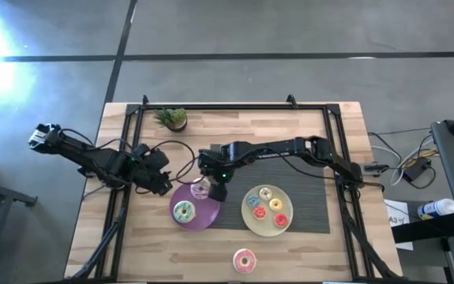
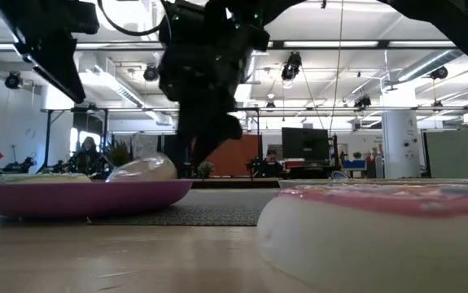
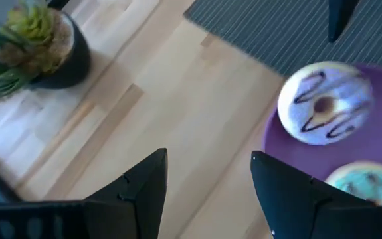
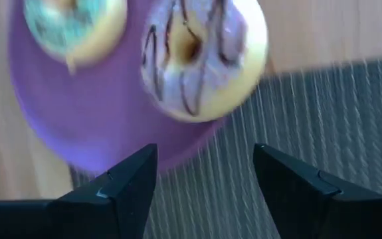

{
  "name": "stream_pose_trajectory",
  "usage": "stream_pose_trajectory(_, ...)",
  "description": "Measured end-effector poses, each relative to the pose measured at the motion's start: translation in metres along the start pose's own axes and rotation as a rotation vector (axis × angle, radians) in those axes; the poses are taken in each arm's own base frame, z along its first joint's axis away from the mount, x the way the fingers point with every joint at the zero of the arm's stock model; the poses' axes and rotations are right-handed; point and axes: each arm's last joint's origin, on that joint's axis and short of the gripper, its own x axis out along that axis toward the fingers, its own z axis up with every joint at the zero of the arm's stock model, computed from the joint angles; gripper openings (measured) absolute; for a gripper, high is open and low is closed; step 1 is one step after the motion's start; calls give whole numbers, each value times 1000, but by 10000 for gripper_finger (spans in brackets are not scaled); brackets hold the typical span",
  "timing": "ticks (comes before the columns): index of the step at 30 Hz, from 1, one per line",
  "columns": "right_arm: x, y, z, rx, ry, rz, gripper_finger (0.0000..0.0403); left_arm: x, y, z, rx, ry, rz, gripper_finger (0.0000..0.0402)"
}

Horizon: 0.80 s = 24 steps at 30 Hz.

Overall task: Pick & Place donuts
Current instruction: Put the large pink donut on the purple plate

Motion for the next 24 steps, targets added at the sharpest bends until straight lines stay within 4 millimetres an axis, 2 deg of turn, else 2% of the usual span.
stream_pose_trajectory(4,-10,4,-9,-92,102,-46,242,0,-7,6,-39,-58,-48,191)
stream_pose_trajectory(7,-21,15,-18,-194,145,-46,241,2,-17,13,-91,-111,-123,191)
stream_pose_trajectory(11,-42,38,-38,-351,171,-23,235,8,-47,24,-71,-163,-385,191)
stream_pose_trajectory(15,-58,51,-68,-403,165,-50,231,20,-87,27,-27,-235,-667,191)
stream_pose_trajectory(24,-96,71,-159,-329,44,-75,231,57,-165,14,11,-168,-718,190)
